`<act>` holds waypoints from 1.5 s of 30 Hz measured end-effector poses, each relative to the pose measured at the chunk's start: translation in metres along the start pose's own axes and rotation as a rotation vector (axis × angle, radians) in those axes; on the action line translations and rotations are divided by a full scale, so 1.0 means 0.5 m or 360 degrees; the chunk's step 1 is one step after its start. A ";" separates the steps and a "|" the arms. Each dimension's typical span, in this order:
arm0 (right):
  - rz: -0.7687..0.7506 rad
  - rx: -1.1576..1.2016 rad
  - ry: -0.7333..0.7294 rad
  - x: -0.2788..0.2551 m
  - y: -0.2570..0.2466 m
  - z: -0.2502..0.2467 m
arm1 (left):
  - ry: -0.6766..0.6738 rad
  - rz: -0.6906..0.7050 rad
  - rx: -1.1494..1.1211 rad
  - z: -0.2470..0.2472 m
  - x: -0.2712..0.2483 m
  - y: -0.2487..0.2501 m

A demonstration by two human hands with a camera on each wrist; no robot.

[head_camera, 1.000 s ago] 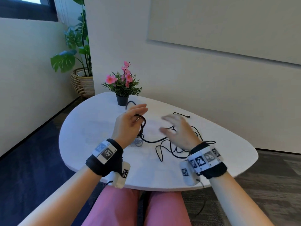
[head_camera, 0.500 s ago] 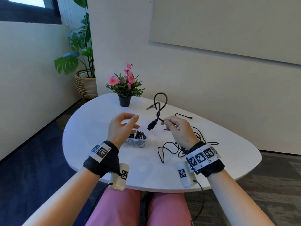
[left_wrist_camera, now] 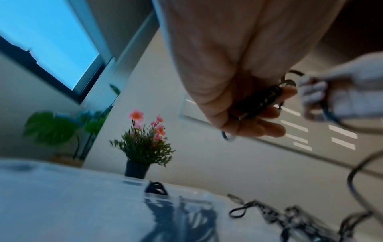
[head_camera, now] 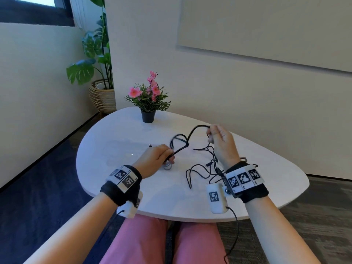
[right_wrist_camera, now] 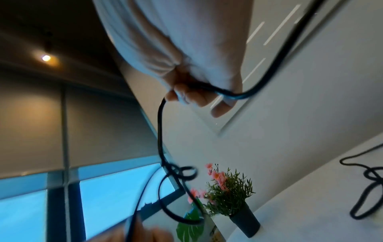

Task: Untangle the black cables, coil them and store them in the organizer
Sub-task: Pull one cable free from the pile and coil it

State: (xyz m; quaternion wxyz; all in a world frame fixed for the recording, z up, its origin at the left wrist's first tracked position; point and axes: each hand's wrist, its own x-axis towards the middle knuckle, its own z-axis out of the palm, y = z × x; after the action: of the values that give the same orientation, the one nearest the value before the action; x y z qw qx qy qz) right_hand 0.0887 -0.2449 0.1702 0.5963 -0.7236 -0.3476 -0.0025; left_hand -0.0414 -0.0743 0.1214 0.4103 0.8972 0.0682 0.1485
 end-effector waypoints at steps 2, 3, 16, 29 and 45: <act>0.0050 0.0162 0.0177 0.015 0.001 -0.015 | -0.0022 0.0057 0.0310 -0.001 -0.011 -0.020; 0.0048 0.0179 0.0228 0.020 0.002 -0.023 | -0.0004 0.0054 0.0386 -0.002 -0.016 -0.033; 0.0138 0.0176 0.0391 0.036 0.018 -0.097 | 0.0206 0.0116 0.1213 -0.061 -0.055 -0.162; 0.0160 0.0550 -0.0078 0.018 -0.020 0.042 | -0.0124 0.0433 0.1520 0.063 -0.010 -0.043; 0.0132 -0.1130 -0.0687 -0.010 0.082 -0.010 | 0.0494 -0.0321 -0.0942 -0.035 0.020 0.013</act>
State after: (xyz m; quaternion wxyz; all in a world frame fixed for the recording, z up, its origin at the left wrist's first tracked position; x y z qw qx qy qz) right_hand 0.1077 -0.2539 0.1343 0.2228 -0.8816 -0.4127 0.0537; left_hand -0.0377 -0.0638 0.1392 0.6500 0.6948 0.1720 0.2553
